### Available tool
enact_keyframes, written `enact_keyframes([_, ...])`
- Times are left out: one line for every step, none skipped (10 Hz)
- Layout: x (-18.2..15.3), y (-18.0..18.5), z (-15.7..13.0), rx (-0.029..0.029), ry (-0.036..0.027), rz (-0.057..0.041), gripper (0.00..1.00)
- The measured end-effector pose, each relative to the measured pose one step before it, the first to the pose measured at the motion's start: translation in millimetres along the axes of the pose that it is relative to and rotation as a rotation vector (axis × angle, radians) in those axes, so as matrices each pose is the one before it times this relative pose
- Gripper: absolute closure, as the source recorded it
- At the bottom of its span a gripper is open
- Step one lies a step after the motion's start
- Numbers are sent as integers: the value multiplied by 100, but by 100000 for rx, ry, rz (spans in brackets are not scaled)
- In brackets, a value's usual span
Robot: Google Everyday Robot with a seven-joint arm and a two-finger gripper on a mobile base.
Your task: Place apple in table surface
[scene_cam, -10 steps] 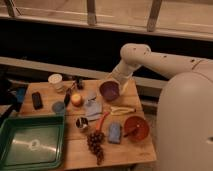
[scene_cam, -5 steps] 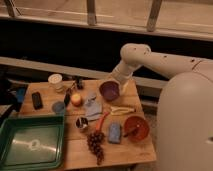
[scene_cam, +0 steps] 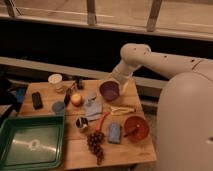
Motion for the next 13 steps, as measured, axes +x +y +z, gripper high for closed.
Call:
enact_keyframes([-1,-1,-4,-6,-1,6,28])
enact_keyframes([1,4,1,3,-4,-12,28])
enact_keyframes([-51,-18,9,193,-212,-162,28])
enact_keyframes([-189,-89,-66,873,-913,-536,28])
enact_keyframes([120,641,67,2033,-1382,-2999,28])
enact_keyframes([332,777,292,1051,-461,-2378,28])
enact_keyframes([622,1453,724,1543,-84,-3691,28])
enact_keyframes([875,1804,1174,1821,540,-4523,28])
enact_keyframes([1010,1642,1195,1674,1105,-4423,28])
enact_keyframes([916,1335,1005,1138,1013,-4128,28])
enact_keyframes([1237,1132,1257,2153,1314,-5703,28])
enact_keyframes([1334,865,905,908,2098,-4311,28])
enact_keyframes([374,114,208,292,803,-952,28])
